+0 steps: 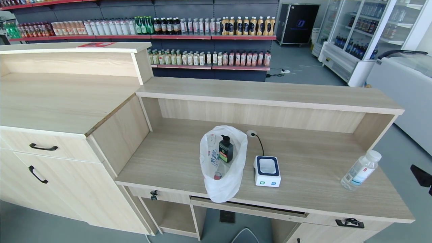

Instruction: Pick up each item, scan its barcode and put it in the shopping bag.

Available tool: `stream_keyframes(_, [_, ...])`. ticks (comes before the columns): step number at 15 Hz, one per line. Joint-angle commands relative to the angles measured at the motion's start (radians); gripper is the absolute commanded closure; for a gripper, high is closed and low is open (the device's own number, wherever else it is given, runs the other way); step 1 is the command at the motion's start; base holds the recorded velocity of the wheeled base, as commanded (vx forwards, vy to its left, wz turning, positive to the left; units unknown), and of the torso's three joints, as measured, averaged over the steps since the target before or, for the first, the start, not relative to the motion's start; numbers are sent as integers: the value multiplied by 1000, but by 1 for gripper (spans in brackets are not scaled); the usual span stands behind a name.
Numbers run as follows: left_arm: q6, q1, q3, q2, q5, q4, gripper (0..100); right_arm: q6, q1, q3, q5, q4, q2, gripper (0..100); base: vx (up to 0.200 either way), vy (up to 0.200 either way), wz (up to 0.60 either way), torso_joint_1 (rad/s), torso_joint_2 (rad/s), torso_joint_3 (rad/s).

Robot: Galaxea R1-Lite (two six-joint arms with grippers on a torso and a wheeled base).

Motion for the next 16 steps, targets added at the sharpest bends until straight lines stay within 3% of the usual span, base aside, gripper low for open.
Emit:
stream_keyframes(1, [0, 0, 0, 0, 0, 0, 0, 0, -15, 48, 2, -83, 112, 0, 0, 0, 0, 0, 0, 0])
stream_keyframes(3, [0, 0, 0, 0, 0, 0, 0, -8, -17, 50, -1, -205, 279, 0, 0, 0, 0, 0, 0, 0])
stream_keyframes(8, [0, 0, 0, 0, 0, 0, 0, -14, -53, -30, 0, -205, 435, 0, 0, 0, 0, 0, 0, 0])
stream_keyframes(16, [0, 0, 0, 0, 0, 0, 0, -46, 19, -227, 2, -205, 596, 0, 0, 0, 0, 0, 0, 0])
